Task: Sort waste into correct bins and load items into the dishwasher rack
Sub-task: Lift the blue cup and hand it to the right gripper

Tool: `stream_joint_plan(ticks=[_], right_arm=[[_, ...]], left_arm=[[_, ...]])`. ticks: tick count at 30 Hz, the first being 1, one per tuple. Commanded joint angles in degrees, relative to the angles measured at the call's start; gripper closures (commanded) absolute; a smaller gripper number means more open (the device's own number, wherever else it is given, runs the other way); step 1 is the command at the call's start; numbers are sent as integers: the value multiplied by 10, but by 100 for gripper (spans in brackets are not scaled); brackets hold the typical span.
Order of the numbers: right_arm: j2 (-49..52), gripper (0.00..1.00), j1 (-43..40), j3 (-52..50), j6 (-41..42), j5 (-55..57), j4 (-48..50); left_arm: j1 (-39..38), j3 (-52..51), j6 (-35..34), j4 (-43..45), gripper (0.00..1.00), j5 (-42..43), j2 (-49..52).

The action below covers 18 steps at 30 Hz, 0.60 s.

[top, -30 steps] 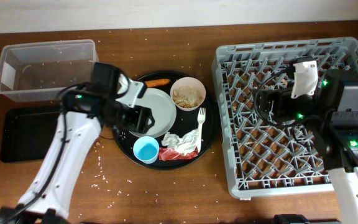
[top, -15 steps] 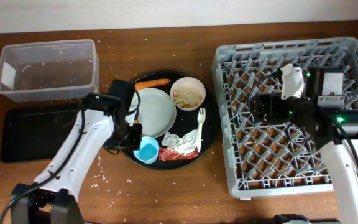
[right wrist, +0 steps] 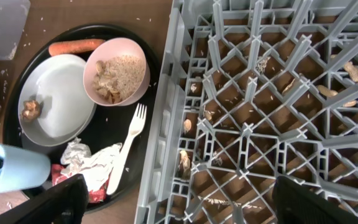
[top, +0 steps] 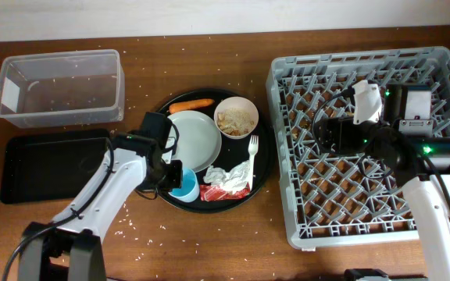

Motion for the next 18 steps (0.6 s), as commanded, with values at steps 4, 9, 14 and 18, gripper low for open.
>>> stream_joint_plan(ticks=[4, 9, 14, 18], right_arm=[[-3, 4, 2, 14, 52, -100, 77], [24, 10, 16, 13, 52, -237, 275], [137, 9, 54, 14, 114, -409, 463], [221, 3, 112, 14, 157, -498, 607]], left_arm=[[21, 225, 38, -29, 99, 188, 0], [98, 249, 38, 199, 99, 543, 37], [103, 249, -42, 362, 99, 769, 125], [101, 249, -45, 362, 99, 797, 160]])
